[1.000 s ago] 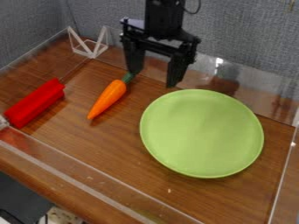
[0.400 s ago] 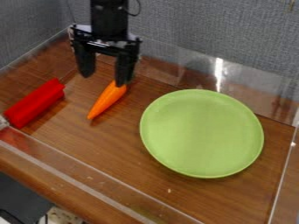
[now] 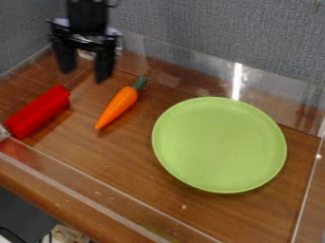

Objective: Put the red object on the left side

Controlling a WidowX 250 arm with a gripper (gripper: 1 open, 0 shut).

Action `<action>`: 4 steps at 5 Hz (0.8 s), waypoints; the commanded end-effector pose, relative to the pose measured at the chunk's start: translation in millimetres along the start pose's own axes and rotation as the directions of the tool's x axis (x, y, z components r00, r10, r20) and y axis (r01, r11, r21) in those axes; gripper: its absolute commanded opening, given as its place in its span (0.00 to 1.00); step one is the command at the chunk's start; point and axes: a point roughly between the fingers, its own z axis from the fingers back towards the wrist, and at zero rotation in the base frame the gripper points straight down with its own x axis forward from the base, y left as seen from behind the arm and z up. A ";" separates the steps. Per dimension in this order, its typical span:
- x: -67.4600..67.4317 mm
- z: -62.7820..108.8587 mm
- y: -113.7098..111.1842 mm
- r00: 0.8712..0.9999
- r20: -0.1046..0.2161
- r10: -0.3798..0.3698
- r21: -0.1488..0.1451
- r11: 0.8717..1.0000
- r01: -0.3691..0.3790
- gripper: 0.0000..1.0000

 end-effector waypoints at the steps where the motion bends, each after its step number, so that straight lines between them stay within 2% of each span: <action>1: -1.5 12.5 39.6 0.996 0.079 -0.037 0.033 0.999 0.034 1.00; 2: -3.4 3.1 61.3 0.994 0.102 -0.037 0.033 0.999 0.034 1.00; 3: 2.8 -10.3 63.7 0.992 0.114 -0.054 0.021 0.998 0.052 1.00; 4: -1.5 -27.0 59.9 0.992 0.116 -0.040 0.005 0.999 0.040 1.00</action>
